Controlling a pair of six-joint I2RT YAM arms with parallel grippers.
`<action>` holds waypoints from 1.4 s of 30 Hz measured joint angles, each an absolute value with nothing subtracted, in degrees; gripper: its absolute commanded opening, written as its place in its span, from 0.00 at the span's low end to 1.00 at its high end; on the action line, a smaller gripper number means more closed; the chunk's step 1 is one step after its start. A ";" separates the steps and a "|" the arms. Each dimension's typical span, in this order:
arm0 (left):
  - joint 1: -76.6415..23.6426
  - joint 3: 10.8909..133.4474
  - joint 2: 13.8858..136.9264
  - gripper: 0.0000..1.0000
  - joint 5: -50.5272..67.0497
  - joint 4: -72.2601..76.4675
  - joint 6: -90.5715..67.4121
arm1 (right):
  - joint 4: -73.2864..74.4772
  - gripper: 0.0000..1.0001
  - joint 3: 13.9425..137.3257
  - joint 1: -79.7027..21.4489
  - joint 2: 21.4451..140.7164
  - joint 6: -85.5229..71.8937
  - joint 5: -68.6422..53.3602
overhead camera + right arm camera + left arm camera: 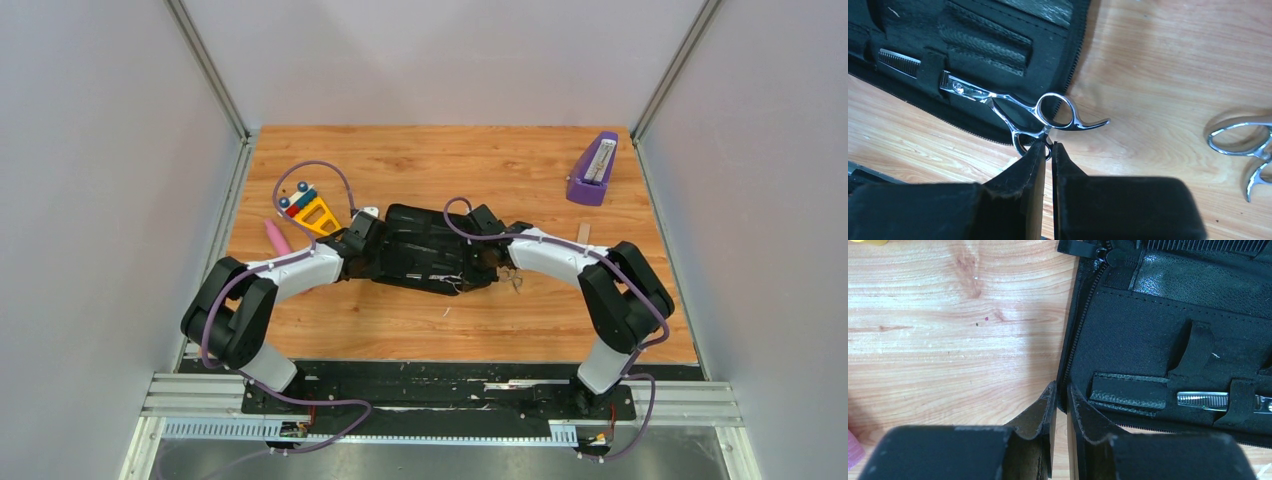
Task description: Sort the hair-cutting tools
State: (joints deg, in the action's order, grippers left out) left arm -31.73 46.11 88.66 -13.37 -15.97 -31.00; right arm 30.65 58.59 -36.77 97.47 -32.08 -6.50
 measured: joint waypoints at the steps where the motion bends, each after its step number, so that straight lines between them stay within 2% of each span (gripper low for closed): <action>1: -31.73 46.11 88.66 0.19 -13.30 -15.97 -31.00 | 30.65 0.00 59.00 -37.04 97.82 -32.08 -6.48; 21: -31.73 46.11 88.66 0.19 -12.95 -15.97 -30.94 | 31.88 0.00 66.35 -40.93 103.83 -30.35 -5.50; 29: -31.75 46.11 88.64 0.19 -12.91 -15.99 -30.98 | 33.58 0.17 67.96 -41.19 104.86 -30.37 -5.56; 31: -31.75 46.11 88.62 0.19 -12.84 -15.99 -31.00 | 33.61 0.18 67.99 -41.23 104.86 -30.35 -5.67; 36: -31.75 46.11 88.58 0.19 -12.69 -16.05 -31.03 | 33.63 0.30 68.20 -41.54 104.86 -30.13 -6.42; 42: -31.79 46.11 88.40 0.19 -12.45 -16.51 -31.24 | 34.11 0.37 69.19 -42.41 104.84 -29.08 -7.68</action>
